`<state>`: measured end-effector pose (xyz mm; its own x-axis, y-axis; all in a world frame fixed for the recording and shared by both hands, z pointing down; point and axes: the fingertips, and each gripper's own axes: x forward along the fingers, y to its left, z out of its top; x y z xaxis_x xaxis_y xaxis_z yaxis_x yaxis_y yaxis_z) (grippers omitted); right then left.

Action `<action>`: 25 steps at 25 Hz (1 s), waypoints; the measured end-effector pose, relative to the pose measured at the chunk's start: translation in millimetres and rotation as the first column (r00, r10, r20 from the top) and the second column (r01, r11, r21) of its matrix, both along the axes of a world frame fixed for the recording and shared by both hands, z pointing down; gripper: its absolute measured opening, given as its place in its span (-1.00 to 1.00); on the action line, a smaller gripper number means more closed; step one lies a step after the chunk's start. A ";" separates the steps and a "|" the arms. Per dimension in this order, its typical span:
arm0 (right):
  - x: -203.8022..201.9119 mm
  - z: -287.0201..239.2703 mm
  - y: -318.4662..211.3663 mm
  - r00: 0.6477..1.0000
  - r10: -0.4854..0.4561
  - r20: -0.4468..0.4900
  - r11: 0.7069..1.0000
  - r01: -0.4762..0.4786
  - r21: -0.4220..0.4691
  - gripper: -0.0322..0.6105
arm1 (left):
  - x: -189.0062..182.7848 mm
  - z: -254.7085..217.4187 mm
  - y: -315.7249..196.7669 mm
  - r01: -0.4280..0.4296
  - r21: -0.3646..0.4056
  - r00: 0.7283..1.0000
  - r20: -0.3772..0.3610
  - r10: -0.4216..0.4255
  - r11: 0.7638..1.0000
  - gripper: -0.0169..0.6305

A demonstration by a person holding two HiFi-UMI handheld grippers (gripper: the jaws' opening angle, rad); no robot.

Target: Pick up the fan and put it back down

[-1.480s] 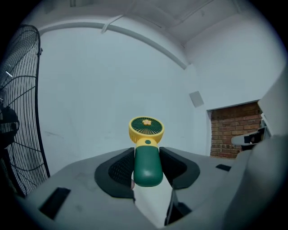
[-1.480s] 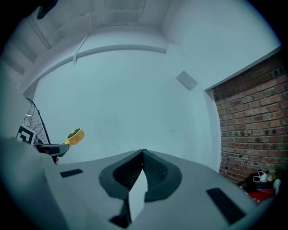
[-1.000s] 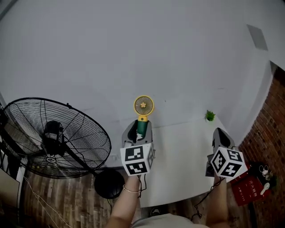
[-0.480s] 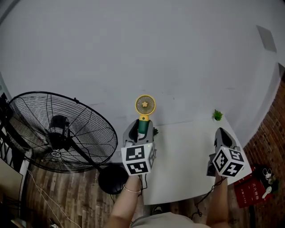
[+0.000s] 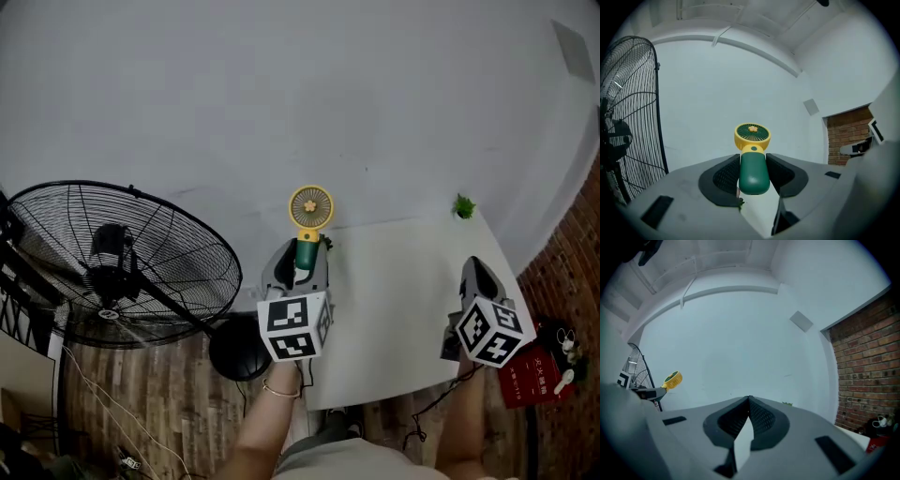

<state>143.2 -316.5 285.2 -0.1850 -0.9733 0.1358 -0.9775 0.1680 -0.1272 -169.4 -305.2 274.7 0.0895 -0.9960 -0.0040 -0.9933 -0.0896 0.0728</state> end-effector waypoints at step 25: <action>155.0 114.8 57.7 0.919 0.391 -0.039 0.894 -0.390 -0.223 -0.90 | 217.5 149.3 -59.5 -0.463 -0.262 0.883 -0.058 0.465 0.846 -0.41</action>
